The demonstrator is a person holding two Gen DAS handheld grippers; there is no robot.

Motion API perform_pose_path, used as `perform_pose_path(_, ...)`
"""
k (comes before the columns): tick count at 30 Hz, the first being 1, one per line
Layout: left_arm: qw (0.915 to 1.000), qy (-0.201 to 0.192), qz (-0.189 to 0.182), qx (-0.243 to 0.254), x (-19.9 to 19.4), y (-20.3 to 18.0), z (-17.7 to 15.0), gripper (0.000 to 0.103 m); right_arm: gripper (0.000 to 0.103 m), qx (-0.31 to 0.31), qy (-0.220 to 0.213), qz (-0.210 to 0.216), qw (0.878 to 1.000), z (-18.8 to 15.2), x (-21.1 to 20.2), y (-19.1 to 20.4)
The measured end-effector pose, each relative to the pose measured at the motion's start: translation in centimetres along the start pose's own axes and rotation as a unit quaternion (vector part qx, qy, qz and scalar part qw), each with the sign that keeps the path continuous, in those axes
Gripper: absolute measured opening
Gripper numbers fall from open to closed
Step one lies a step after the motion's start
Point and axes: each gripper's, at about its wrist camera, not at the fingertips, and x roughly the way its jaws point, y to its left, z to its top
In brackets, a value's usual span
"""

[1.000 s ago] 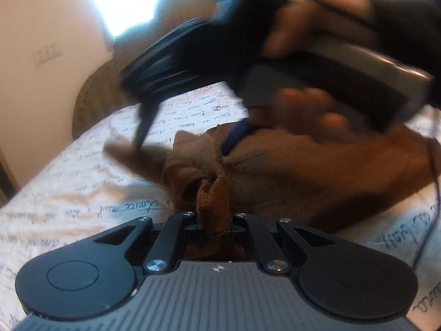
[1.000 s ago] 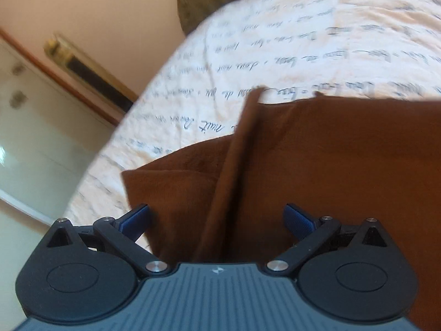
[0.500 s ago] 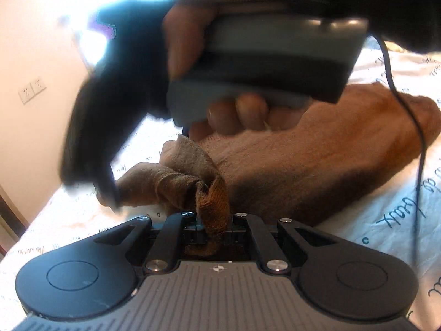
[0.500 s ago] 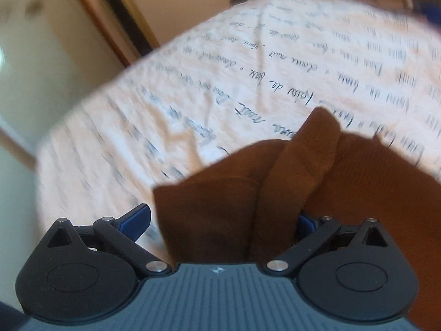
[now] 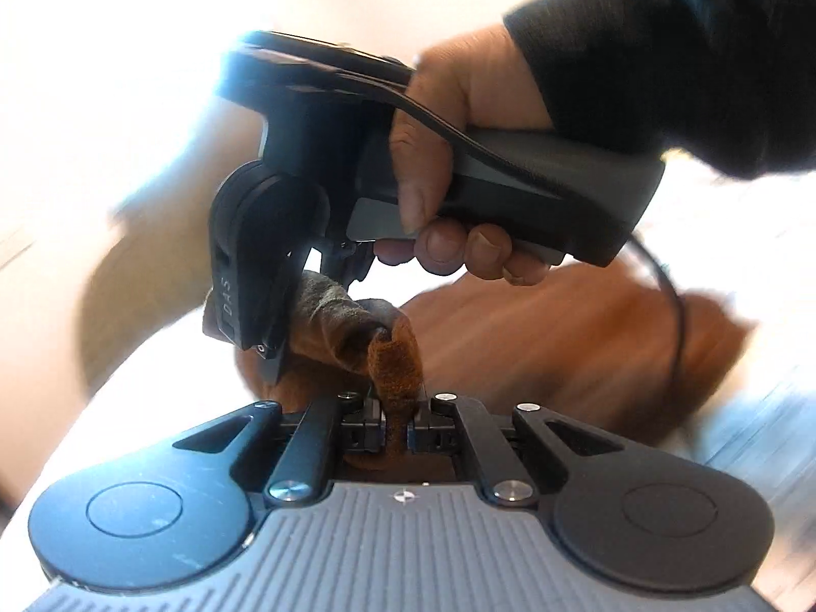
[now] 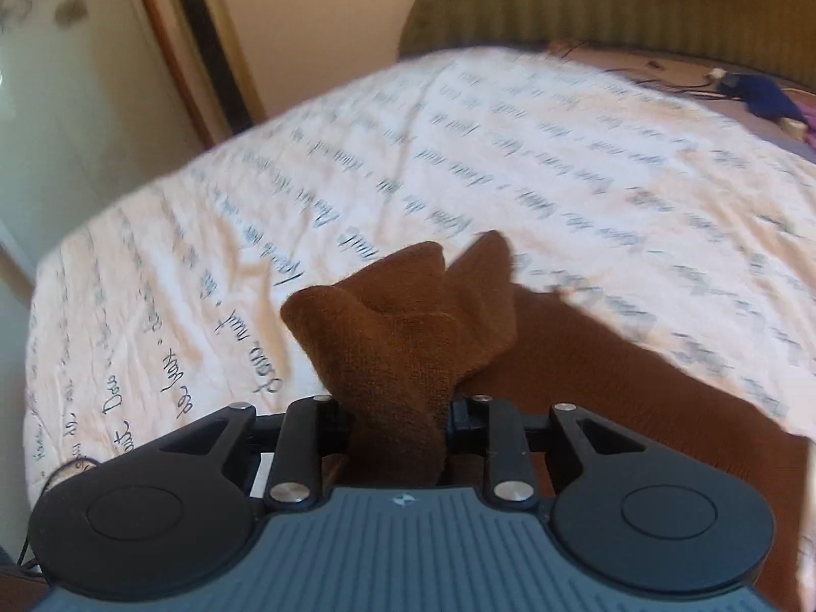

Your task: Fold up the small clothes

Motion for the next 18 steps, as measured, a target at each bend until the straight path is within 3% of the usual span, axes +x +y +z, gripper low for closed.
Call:
perform_pose_path(3, 0.9978, -0.007, -0.065, 0.003, 0.4, -3.1, 1.0, 0.005, 0.026, 0.033, -0.015, -0.015, 0.999, -3.2, -3.8, -4.5)
perform_pose_path(6, 0.9935, 0.028, -0.107, 0.025, 2.0, -6.6, 0.1, 0.006, 0.032, 0.117, -0.012, -0.039, 0.992, -7.7, -4.7, -10.0)
perform_pose_path(8, 0.9930, 0.026, -0.103, 0.052, 1.8, -8.0, -0.3, 0.006, 0.048, 0.202, -0.021, -0.038, 0.978, -10.3, -4.7, -13.1)
perform_pose_path(9, 0.9925, 0.019, -0.107, 0.055, 1.4, -7.8, -0.3, 0.007, 0.052, 0.239, -0.038, -0.015, 0.970, -11.2, -5.2, -14.2)
perform_pose_path(10, 0.9917, 0.014, -0.119, 0.047, 0.8, -7.2, -0.1, 0.008, 0.051, 0.275, -0.063, 0.009, 0.959, -12.1, -6.1, -15.2)
perform_pose_path(12, 0.9893, -0.001, -0.143, 0.030, -0.7, -5.3, -0.1, 0.021, 0.054, 0.317, -0.109, 0.036, 0.941, -13.2, -7.8, -16.5)
perform_pose_path(14, 0.9886, -0.022, -0.148, 0.020, -2.3, -3.6, -0.7, 0.022, 0.055, 0.338, -0.134, 0.060, 0.930, -13.9, -9.2, -17.2)
perform_pose_path(16, 0.9903, -0.029, -0.134, 0.025, -3.9, -2.6, -1.4, 0.033, 0.055, 0.338, -0.124, 0.064, 0.931, -13.9, -9.4, -17.1)
perform_pose_path(18, 0.9938, -0.029, -0.097, 0.046, -4.2, -2.2, -2.2, 0.036, 0.055, 0.313, -0.097, 0.050, 0.944, -13.5, -9.1, -16.3)
